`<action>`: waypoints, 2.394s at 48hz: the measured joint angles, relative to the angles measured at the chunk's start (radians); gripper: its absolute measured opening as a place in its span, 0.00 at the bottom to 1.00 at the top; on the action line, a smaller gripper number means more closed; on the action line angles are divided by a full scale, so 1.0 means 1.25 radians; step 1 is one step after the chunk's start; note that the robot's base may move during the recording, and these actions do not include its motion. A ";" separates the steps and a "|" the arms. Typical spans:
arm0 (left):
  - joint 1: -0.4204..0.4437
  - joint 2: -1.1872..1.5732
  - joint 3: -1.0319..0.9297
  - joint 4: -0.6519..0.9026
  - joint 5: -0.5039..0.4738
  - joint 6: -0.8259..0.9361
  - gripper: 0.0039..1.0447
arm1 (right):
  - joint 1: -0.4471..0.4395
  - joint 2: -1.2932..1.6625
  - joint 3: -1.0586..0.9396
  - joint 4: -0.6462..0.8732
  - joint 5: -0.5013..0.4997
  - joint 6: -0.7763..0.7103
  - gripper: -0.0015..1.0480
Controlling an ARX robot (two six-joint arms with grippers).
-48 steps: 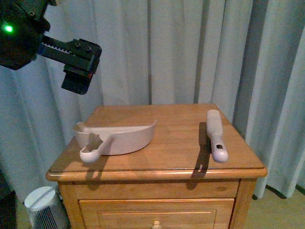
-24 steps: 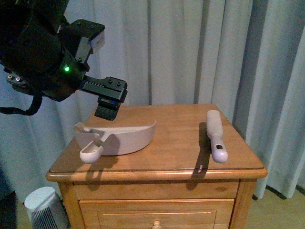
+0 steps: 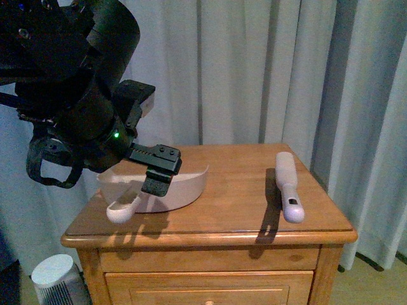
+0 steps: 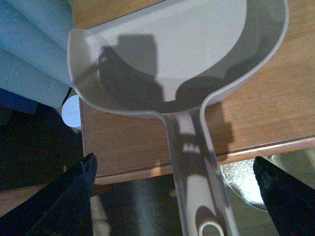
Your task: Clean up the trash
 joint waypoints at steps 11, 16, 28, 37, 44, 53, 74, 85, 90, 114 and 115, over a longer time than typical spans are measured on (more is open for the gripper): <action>0.000 0.038 0.017 -0.009 -0.001 -0.017 0.93 | 0.000 0.000 0.000 0.000 0.000 0.000 0.93; 0.000 0.049 0.023 -0.011 -0.002 -0.019 0.93 | 0.000 0.000 0.000 0.000 0.000 0.000 0.93; 0.007 0.065 0.025 -0.013 -0.009 -0.019 0.93 | 0.000 0.000 0.000 0.000 0.000 0.000 0.93; 0.013 0.076 0.025 -0.012 -0.010 -0.019 0.93 | 0.000 0.000 0.000 0.000 0.000 0.000 0.93; 0.014 0.083 0.025 -0.011 -0.010 -0.018 0.93 | 0.000 0.000 0.000 0.000 0.000 0.000 0.93; 0.016 0.085 0.025 -0.009 -0.010 -0.018 0.93 | 0.000 0.000 0.000 0.000 0.000 0.000 0.93; 0.020 0.100 0.013 0.000 -0.009 -0.018 0.93 | 0.000 0.000 0.000 0.000 0.000 0.000 0.93; 0.022 0.100 0.009 0.005 -0.007 -0.018 0.83 | 0.000 0.000 0.000 0.000 0.000 0.000 0.93; 0.022 0.100 0.009 0.006 -0.007 -0.018 0.69 | 0.000 0.000 0.000 0.000 0.000 0.000 0.93; 0.023 0.100 0.009 0.012 -0.006 -0.021 0.26 | 0.000 0.000 0.000 0.000 0.000 0.000 0.93; 0.023 0.100 0.009 0.012 -0.006 -0.021 0.26 | 0.000 0.000 0.000 0.000 0.000 0.000 0.93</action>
